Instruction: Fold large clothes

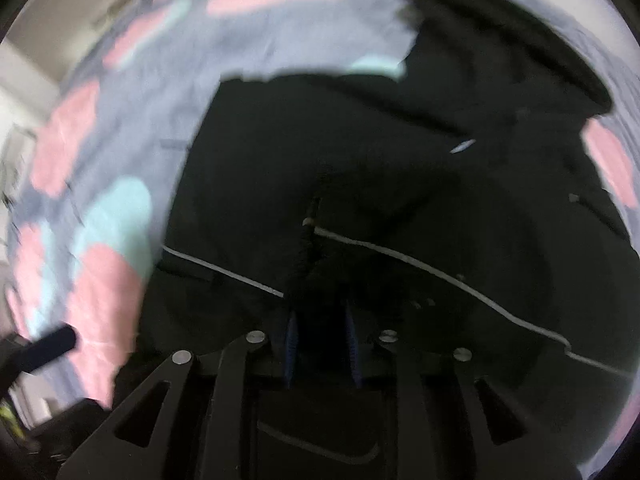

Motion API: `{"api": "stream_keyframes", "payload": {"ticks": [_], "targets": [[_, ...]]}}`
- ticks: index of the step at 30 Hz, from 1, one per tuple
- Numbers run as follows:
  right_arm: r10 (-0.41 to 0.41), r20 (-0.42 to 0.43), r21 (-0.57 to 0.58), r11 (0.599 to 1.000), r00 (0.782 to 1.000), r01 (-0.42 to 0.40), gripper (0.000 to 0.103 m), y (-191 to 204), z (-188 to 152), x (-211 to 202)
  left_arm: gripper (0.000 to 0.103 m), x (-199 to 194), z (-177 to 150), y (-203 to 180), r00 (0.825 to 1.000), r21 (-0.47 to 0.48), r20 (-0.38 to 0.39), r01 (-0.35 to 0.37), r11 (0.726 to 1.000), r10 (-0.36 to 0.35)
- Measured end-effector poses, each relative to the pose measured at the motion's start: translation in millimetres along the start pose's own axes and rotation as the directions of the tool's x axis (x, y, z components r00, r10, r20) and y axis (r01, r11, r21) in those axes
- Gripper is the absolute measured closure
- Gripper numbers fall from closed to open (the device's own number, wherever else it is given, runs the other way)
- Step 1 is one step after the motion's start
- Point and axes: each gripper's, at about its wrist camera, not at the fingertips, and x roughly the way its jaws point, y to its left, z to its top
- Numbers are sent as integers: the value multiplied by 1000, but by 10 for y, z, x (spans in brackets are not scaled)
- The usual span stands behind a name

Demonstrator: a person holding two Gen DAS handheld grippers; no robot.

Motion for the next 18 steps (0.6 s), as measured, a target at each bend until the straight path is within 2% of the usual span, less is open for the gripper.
{"api": "stream_keyframes", "payload": {"ticks": [3,4,5,6,7,11,14,18], "targets": [[-35,-13,-39,999,999,34,70,89,9,187,42,130,70,89,1000,-24,-24,-14,1000,13],[-20,-13,-39,999,1000,19,64,84,16,197,42,189,102,110,999,-30,-33,-22,999,21],[5,-18,-36,999,1000,-6,60,71,22,198,42,227,123,121,999,-33,-38,-26,999,25],[76,-34,-27,997,997,-77,43,37,28,191,42,249,139,129,999,-35,-42,-27,999,25],[128,-39,-13,992,991,-129,39,-3,23,146,42,292,169,129,999,-38,-48,-25,999,23],[159,44,3,987,986,-160,39,-234,-98,-315,42,345,288,32,999,-11,-41,-14,1000,14],[105,145,59,992,984,-114,39,-615,-280,-724,42,344,366,-84,999,24,-33,13,1000,-12],[-70,193,233,972,979,23,39,-1332,-565,-976,42,416,509,-387,996,96,-37,88,991,-85]]}}
